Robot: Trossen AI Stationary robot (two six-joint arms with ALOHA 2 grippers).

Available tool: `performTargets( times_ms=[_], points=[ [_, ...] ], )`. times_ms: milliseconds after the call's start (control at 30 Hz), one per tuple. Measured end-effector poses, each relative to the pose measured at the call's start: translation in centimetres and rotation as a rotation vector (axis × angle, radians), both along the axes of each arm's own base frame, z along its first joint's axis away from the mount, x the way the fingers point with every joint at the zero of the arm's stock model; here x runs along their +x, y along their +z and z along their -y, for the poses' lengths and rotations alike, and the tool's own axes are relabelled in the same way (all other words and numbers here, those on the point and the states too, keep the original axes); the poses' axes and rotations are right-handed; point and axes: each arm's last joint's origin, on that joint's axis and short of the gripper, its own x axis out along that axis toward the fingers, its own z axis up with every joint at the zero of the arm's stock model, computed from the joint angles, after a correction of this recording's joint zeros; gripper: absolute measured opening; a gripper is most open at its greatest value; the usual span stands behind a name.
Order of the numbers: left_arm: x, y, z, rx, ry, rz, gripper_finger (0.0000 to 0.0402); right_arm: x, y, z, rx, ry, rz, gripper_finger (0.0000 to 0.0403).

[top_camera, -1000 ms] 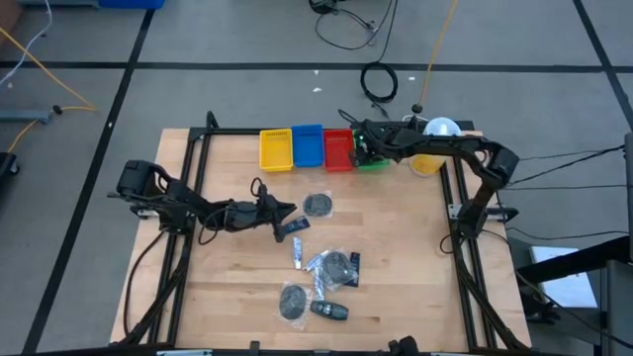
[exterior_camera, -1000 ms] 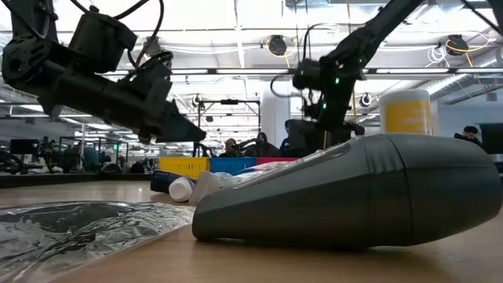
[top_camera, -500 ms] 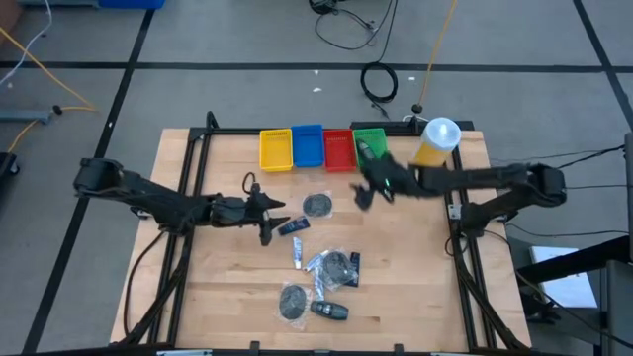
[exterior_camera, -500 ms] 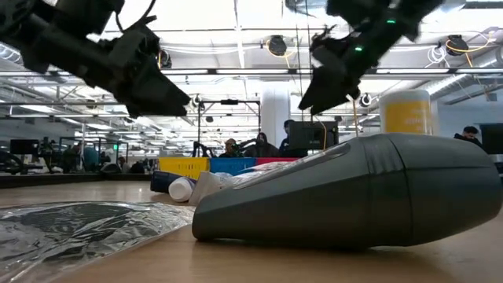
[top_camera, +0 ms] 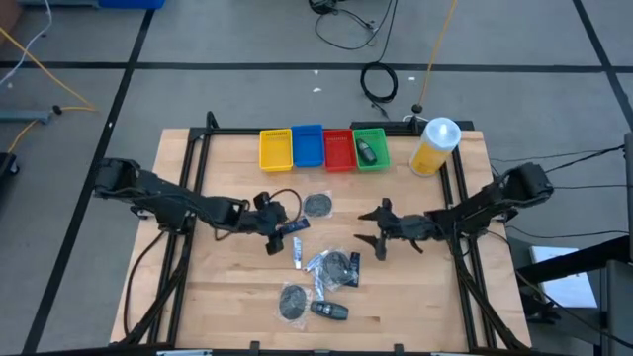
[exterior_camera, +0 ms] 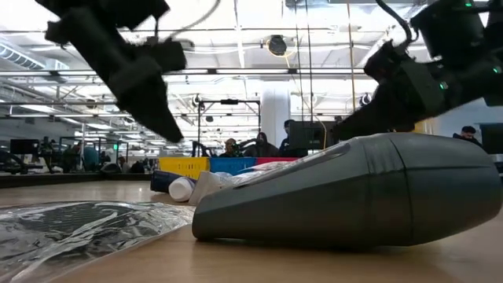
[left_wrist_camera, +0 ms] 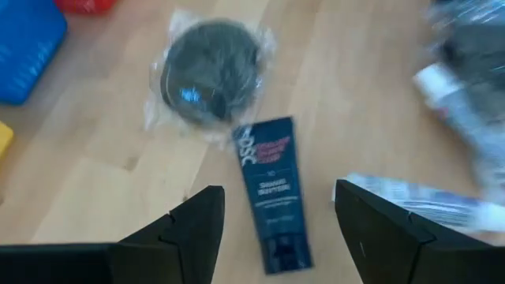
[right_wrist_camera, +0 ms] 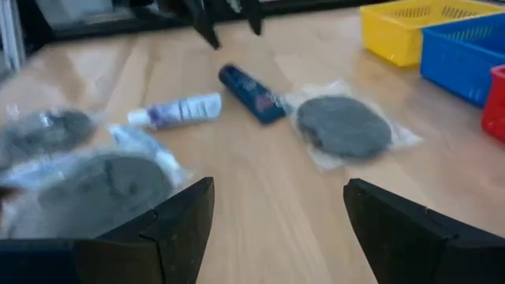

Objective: Pick & Place Travel size toiletries
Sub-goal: Put the blue shave cream into the yellow basket

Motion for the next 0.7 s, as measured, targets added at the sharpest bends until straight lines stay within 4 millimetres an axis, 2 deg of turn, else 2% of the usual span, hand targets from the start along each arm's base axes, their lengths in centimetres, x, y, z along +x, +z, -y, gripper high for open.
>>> performTargets(
  times_ms=[267, 400, 500, 700],
  points=[
    [1.7, -3.4, -0.5, -0.036, 0.087, -0.025, 0.0289, 0.5, -2.0, -0.7, -0.023, 0.033, -0.055, 0.0277],
    [2.0, -5.0, -0.5, -0.026, 0.083, -0.071, 0.0296, 0.6, -2.5, -1.0, -0.012, 0.039, -0.066, 0.0277],
    [2.2, -5.5, -0.4, -0.038, 0.087, -0.074, 0.0280, 0.7, -2.5, -1.3, -0.004, 0.048, -0.044, 0.0277],
    [2.2, -5.5, -0.2, -0.062, 0.114, -0.067, 0.0221, 0.6, -2.5, -1.7, -0.012, 0.069, -0.034, 0.0277]
  ],
)
